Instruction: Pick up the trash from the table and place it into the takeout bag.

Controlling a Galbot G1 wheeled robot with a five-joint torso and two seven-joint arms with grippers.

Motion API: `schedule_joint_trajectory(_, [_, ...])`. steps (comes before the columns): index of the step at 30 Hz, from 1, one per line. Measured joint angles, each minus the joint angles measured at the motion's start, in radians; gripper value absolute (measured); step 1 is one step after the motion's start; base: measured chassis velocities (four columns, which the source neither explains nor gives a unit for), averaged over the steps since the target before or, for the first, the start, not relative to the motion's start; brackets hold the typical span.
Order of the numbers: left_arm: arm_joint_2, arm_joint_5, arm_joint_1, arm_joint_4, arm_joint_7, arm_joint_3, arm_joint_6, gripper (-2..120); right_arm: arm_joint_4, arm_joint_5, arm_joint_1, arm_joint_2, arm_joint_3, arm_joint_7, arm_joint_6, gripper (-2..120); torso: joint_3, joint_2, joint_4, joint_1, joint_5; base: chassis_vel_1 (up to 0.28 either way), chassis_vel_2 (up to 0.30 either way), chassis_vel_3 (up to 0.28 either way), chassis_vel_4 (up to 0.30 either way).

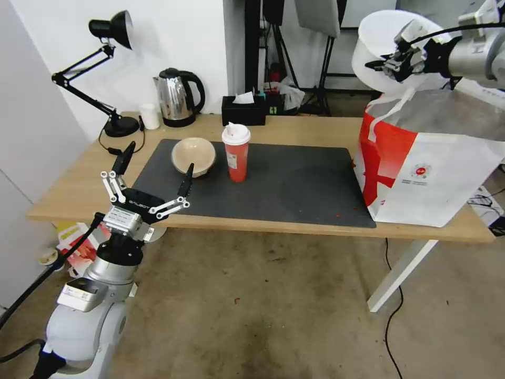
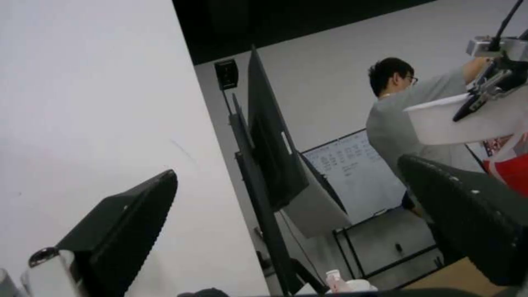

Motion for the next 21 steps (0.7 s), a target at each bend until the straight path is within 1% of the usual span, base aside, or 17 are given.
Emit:
schedule_joint_trajectory(15, [0.001, 0.000, -0.001, 0.000, 0.001, 0.002, -0.001, 100, 0.002, -0.050, -0.105, -0.066, 0.065, -0.033, 0.031, 0, 0.000, 0.000, 0.0000, 0.000, 0.0001, 0.000, 0.000, 0.000, 0.000])
schedule_joint_trajectory(17, [0.001, 0.000, -0.001, 0.000, 0.001, 0.003, -0.001, 100, 0.004, -0.055, -0.124, -0.073, 0.078, -0.035, 0.033, 0, 0.000, 0.000, 0.0000, 0.000, -0.0001, 0.000, 0.000, 0.000, 0.000])
schedule_joint_trajectory(19, [0.000, 0.001, -0.001, 0.000, 0.001, 0.004, -0.001, 100, 0.008, -0.069, -0.173, -0.081, 0.120, -0.044, 0.036, 0, 0.000, 0.000, 0.0000, 0.000, 0.0001, 0.000, 0.000, 0.000, 0.000])
schedule_joint_trajectory(21, [0.000, 0.001, -0.001, 0.000, 0.001, 0.004, -0.001, 100, 0.008, -0.074, -0.193, -0.084, 0.138, -0.047, 0.037, 0, 0.000, 0.000, 0.0000, 0.000, 0.0002, 0.000, 0.000, 0.000, 0.000])
